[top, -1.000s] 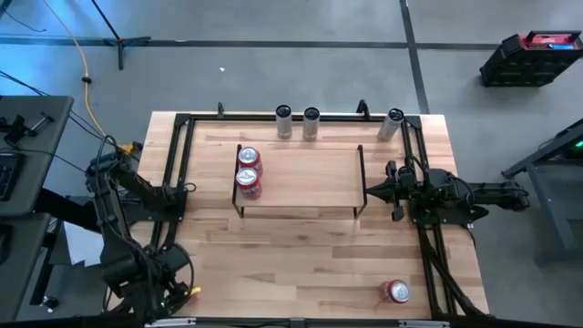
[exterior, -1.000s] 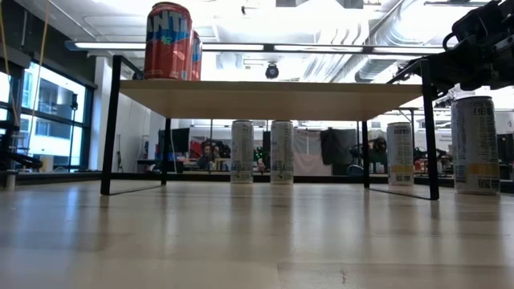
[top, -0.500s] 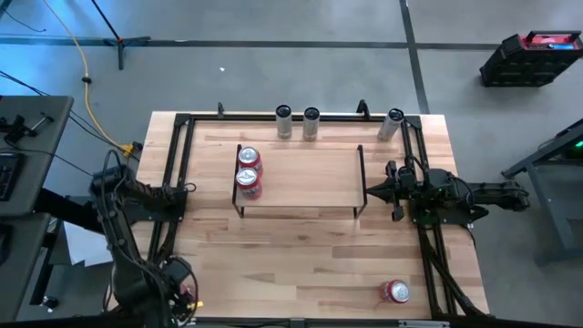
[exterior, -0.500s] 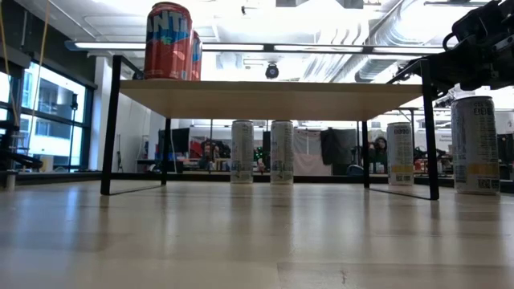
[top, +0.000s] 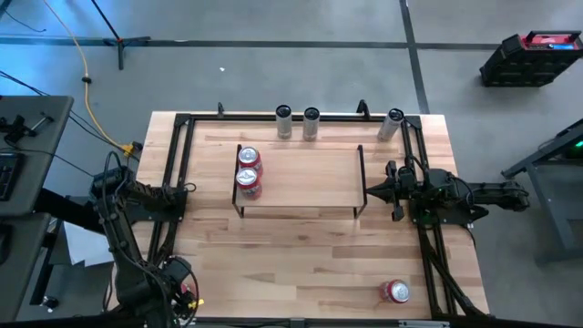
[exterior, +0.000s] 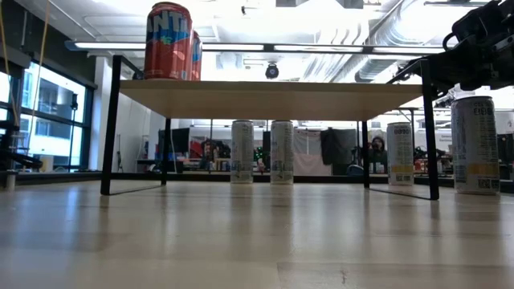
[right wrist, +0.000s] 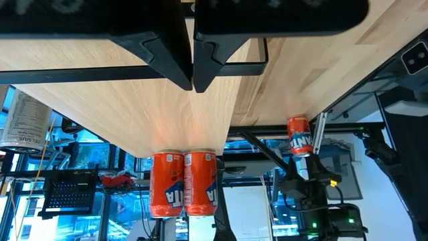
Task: Place canned beverage on shelf
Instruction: Put the red soda can on the shelf
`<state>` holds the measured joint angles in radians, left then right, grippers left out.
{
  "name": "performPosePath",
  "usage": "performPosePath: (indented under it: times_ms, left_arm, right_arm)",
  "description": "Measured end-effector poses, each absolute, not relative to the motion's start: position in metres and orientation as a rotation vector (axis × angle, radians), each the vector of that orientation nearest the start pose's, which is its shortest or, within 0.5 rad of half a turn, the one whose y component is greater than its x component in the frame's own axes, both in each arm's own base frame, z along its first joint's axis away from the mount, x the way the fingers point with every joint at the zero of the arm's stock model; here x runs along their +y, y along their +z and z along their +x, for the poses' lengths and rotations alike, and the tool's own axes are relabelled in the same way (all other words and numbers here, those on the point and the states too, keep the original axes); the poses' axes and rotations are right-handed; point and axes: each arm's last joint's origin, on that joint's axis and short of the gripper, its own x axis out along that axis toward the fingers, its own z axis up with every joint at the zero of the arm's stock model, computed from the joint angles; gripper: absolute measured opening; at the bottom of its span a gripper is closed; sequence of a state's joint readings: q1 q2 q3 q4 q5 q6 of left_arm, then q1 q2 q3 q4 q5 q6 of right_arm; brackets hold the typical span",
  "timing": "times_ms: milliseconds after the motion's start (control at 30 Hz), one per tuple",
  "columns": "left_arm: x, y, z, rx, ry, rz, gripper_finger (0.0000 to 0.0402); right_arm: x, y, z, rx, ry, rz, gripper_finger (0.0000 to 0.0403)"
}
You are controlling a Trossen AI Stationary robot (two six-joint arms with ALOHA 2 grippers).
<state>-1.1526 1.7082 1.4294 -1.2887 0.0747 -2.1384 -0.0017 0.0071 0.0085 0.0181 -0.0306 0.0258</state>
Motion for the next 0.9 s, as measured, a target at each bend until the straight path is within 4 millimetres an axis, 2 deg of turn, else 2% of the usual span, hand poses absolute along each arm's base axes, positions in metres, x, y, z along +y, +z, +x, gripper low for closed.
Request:
performPosePath:
  times_ms: [200, 333, 600, 833, 900]
  left_arm:
    - [-0.287, 0.230, 0.123, 1.567, 0.733, -0.833, 0.0337]
    - [-0.283, 0.218, 0.122, 1.576, 0.727, -0.801, 0.0337]
    - [-0.284, 0.216, 0.125, 1.599, 0.684, -0.795, 0.0336]
    - [-0.283, 0.217, 0.128, 1.618, 0.635, -0.774, 0.0284]
    - [-0.282, 0.217, 0.130, 1.627, 0.597, -0.736, 0.0284]
  right_arm:
    - [0.001, 0.168, 0.098, -0.019, 0.029, 0.026, 0.0000]
    - [0.001, 0.168, 0.098, -0.019, 0.029, 0.026, 0.0000]
    - [0.001, 0.168, 0.098, -0.019, 0.029, 0.025, 0.0000]
    - [0.001, 0.168, 0.098, -0.019, 0.029, 0.026, 0.0000]
    - [0.001, 0.168, 0.098, -0.019, 0.029, 0.026, 0.0000]
